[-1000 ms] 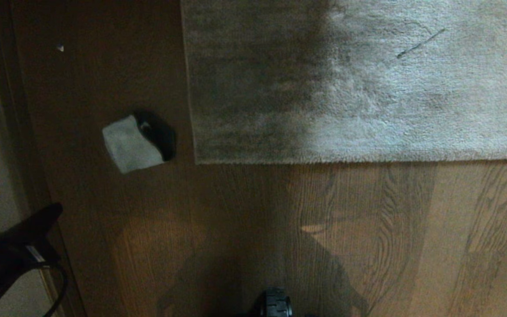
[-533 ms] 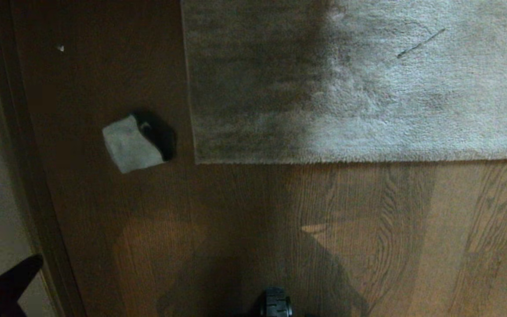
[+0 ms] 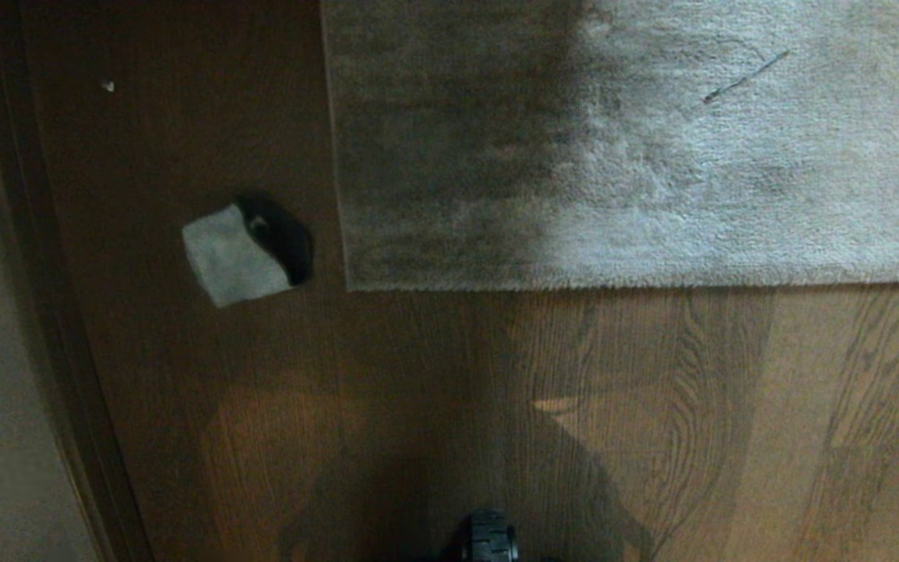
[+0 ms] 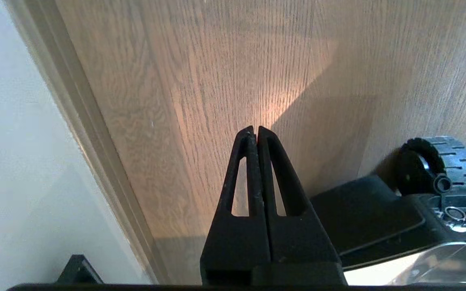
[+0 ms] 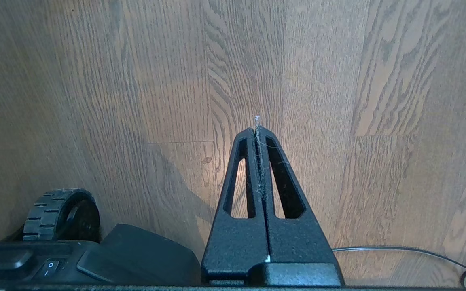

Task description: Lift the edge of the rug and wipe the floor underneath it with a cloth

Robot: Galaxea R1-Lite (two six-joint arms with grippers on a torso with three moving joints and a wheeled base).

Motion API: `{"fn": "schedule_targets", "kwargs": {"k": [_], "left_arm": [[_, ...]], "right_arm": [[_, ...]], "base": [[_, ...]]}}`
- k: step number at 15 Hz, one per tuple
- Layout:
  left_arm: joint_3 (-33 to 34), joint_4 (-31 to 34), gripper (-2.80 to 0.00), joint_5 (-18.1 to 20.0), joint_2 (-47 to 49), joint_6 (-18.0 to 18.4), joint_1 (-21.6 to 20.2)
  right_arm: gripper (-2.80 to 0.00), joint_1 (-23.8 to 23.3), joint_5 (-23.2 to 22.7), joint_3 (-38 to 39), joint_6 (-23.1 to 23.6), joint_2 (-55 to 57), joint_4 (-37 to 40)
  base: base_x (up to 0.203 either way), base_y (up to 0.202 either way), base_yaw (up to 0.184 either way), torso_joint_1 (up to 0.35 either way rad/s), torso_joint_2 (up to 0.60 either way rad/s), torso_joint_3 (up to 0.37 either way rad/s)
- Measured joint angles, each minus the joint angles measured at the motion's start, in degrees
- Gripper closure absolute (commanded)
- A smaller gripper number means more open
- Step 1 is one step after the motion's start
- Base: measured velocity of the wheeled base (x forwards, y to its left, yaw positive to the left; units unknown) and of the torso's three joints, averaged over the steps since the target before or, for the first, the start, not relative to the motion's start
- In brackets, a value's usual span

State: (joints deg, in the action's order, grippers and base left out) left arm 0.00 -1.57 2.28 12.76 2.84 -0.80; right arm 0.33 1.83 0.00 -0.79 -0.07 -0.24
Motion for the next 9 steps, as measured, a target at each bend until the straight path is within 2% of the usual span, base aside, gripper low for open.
{"fn": "schedule_targets", "kwargs": {"k": [3,9], "left_arm": [[-0.1,2.0,0.0,-0.6,-8.4,-0.2,0.7],[-0.1,2.1,0.0,-0.9,-12.6,-2.2,0.9]], "right_arm": [[0.0,0.0,0.0,0.0,0.0,0.0,0.0],[0.0,0.0,0.0,0.0,0.0,0.0,0.0]], "base": [[0.0,0.0,0.0,0.0,0.0,0.0],[0.0,0.0,0.0,0.0,0.0,0.0]]}}
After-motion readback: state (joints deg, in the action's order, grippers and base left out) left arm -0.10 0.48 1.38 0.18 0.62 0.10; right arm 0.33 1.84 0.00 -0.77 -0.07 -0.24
